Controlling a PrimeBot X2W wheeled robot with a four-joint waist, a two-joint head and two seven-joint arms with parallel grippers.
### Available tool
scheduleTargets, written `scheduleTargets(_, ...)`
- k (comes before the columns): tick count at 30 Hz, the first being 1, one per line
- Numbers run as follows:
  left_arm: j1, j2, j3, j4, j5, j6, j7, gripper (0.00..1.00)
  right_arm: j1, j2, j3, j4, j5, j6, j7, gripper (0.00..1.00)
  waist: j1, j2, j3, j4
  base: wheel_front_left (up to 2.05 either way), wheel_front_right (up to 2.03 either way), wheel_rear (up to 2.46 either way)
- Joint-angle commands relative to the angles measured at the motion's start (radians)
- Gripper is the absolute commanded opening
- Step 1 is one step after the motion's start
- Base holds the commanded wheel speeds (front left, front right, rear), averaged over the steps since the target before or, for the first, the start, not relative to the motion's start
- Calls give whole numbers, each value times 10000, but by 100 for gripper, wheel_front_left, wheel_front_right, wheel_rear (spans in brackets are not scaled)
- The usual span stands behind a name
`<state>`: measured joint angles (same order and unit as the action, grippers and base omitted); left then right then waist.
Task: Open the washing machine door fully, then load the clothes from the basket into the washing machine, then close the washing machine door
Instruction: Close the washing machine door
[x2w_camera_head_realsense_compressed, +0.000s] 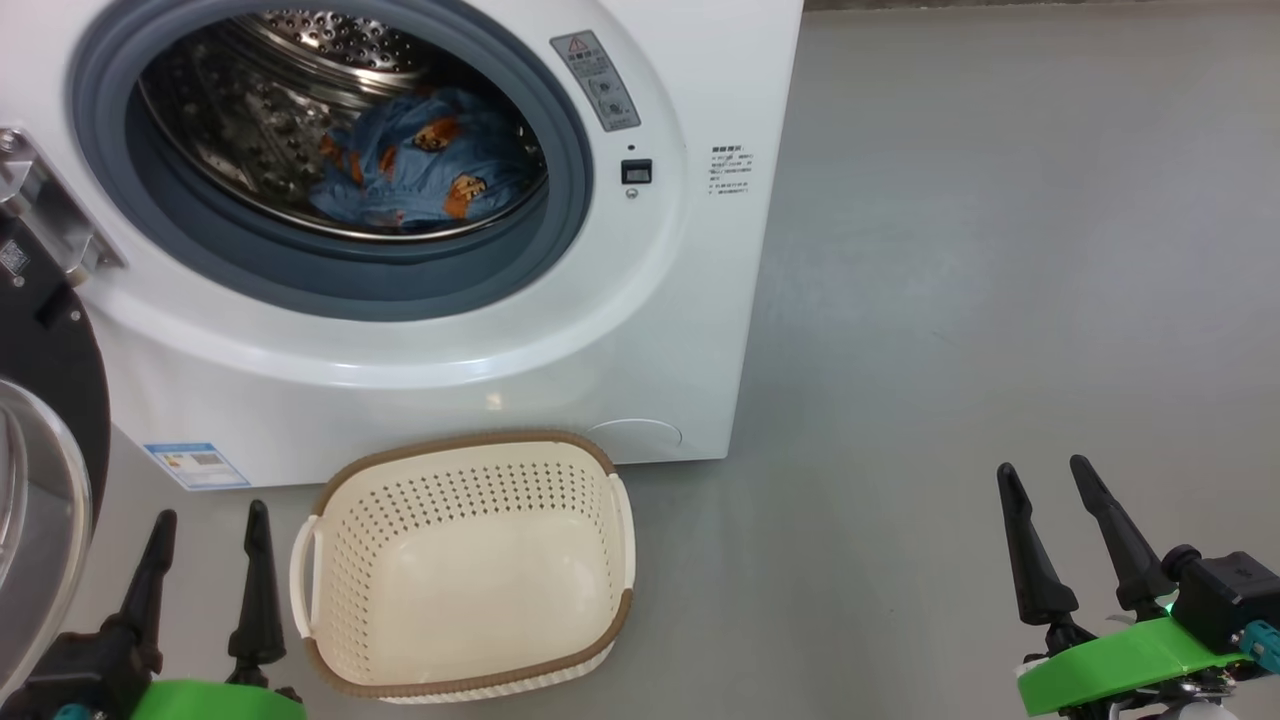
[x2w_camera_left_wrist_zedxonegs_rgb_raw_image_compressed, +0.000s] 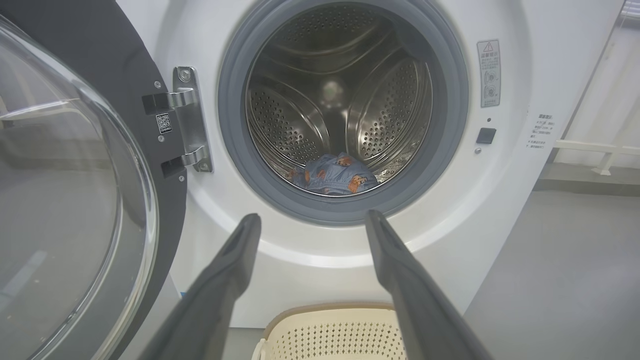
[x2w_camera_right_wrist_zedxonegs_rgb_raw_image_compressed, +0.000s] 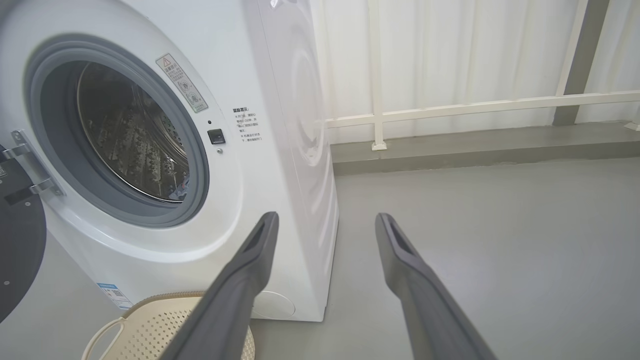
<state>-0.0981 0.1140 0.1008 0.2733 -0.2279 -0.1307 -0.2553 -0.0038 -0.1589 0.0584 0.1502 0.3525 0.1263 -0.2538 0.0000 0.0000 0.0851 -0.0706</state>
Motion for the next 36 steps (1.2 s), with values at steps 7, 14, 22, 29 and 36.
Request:
scheduleTargets(7,-186,211,443,-349,125,0,-65,100,-11,-126,133,-295,52,44,-80,100,0,0,109,16,-45,45,0)
scheduleTargets(14,-202,161,504,-412,232,0,-65,100,-40,-102,90,-309,40,44,-80,100,0,0,195,38,-132,132,0)
scheduleTargets(22,-204,269,270,-554,129,0,-65,100,-72,-77,76,-334,23,44,-80,100,0,0,270,101,-93,90,3)
scheduleTargets(29,-249,173,249,-608,100,0,-65,100,-166,-118,127,-346,13,44,-80,100,0,0,385,246,-6,6,0)
scheduleTargets(36,-227,-7,281,-732,66,0,-65,100,-290,-200,202,-338,-9,44,-80,100,0,0,470,694,0,0,0)
